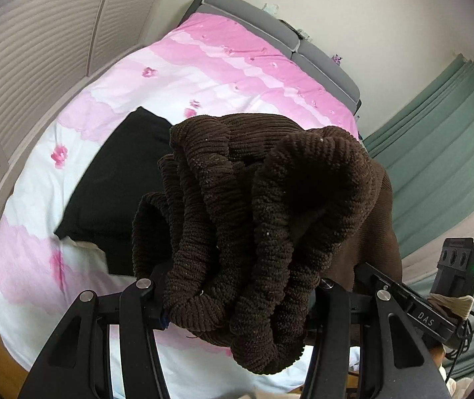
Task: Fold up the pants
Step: 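Lift the folded pants with the right gripper and place them on the black clothes stack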
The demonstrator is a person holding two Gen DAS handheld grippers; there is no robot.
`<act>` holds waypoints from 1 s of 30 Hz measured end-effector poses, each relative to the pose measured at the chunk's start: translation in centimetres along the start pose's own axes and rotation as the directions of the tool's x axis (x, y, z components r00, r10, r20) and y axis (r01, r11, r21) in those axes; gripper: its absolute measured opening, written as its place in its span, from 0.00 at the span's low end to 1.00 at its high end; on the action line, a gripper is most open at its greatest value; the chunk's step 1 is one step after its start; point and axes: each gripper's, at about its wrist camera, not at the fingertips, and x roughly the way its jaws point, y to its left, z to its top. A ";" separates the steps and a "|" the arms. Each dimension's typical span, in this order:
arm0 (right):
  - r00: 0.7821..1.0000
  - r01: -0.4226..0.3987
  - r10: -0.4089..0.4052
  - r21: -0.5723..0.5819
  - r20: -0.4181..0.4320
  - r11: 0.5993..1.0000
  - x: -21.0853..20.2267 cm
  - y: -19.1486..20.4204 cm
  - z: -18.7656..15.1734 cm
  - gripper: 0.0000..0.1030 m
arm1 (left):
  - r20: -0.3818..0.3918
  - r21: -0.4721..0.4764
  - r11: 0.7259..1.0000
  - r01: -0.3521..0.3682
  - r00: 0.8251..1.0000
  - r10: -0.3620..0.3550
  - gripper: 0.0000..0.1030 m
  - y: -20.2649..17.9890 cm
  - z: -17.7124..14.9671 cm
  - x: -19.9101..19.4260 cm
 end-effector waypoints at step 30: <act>0.964 0.083 -0.067 0.055 -0.257 0.995 23.6 -2.3 7.0 0.57 | -0.320 -0.058 0.981 -0.186 0.934 0.158 0.72 15.6 13.0 16.7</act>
